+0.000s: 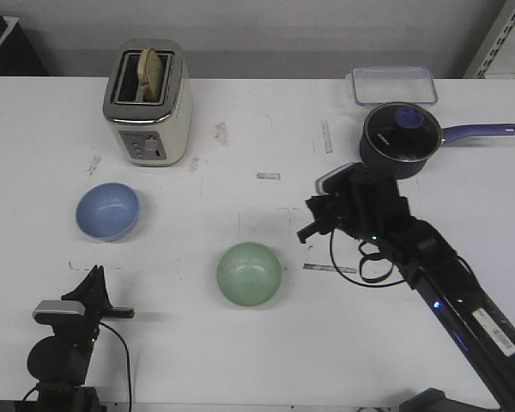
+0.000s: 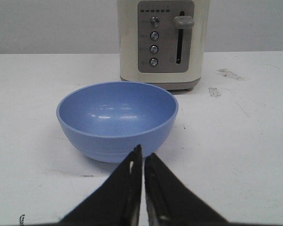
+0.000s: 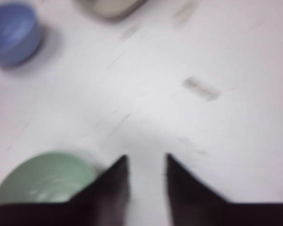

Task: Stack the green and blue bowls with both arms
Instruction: 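Retract the right gripper and reach the left gripper to the blue bowl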

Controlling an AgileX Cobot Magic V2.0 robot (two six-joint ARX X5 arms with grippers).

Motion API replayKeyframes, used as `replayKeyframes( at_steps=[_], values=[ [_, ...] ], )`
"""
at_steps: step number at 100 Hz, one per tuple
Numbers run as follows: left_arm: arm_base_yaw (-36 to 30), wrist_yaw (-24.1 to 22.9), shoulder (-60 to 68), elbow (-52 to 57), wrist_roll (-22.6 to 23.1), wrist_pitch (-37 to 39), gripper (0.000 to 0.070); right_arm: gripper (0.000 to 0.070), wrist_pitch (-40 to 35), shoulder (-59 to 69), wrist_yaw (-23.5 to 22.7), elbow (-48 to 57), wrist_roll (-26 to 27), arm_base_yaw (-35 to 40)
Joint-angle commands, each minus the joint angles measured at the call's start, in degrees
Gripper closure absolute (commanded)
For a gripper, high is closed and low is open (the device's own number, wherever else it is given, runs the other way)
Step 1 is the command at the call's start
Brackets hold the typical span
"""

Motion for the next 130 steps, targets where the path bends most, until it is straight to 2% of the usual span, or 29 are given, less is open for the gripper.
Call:
replayKeyframes(
  at_steps=[1, 10, 19, 38, 59, 79, 97, 103, 122, 130],
  values=[
    [0.07, 0.02, -0.11, -1.18, -0.11, 0.66, 0.0699, 0.0699, -1.20, -1.90, 2.67, 0.76, -0.28, -2.47],
    [0.07, 0.00, -0.11, -1.18, -0.11, 0.66, 0.0699, 0.0699, -2.54, -5.77, 5.25, -0.90, -1.36, -7.10],
    [0.07, 0.02, -0.11, -1.18, -0.11, 0.68, 0.0699, 0.0699, -1.18, -10.49, 5.42, -5.90, -1.36, -11.74],
    [0.07, 0.00, -0.11, -1.16, -0.11, 1.73, 0.0699, 0.0699, 8.79, -23.45, 5.42, -24.98, -1.51, -19.65],
    [0.11, -0.15, -0.11, -0.85, -0.17, 6.47, 0.0699, 0.0699, 15.28, -37.46, 5.70, -41.62, -1.51, -22.25],
    [0.11, -1.55, 0.42, 4.70, -0.11, 6.84, 0.0699, 0.0699, 15.39, -43.76, 6.75, -44.70, -1.51, -22.32],
    [0.11, -2.49, 8.35, 18.73, -0.11, 0.35, 0.0695, 0.0699, 15.96, -44.19, 6.73, -44.70, -1.53, -22.32],
    [0.11, -2.49, 13.42, 24.83, -0.07, -3.80, 0.0664, 0.0699, 15.91, -44.09, 6.73, -44.72, -1.53, -22.29],
    [0.66, -2.84, 29.97, 40.89, 0.00, -13.77, 0.0405, 0.0699, 16.02, -43.82, 6.73, -44.72, -1.55, -22.27],
    [1.68, -2.12, 36.24, 46.10, -0.46, -15.98, 0.0355, 0.0699, 16.00, -43.82, 6.75, -44.72, -1.57, -22.23]
  ],
)
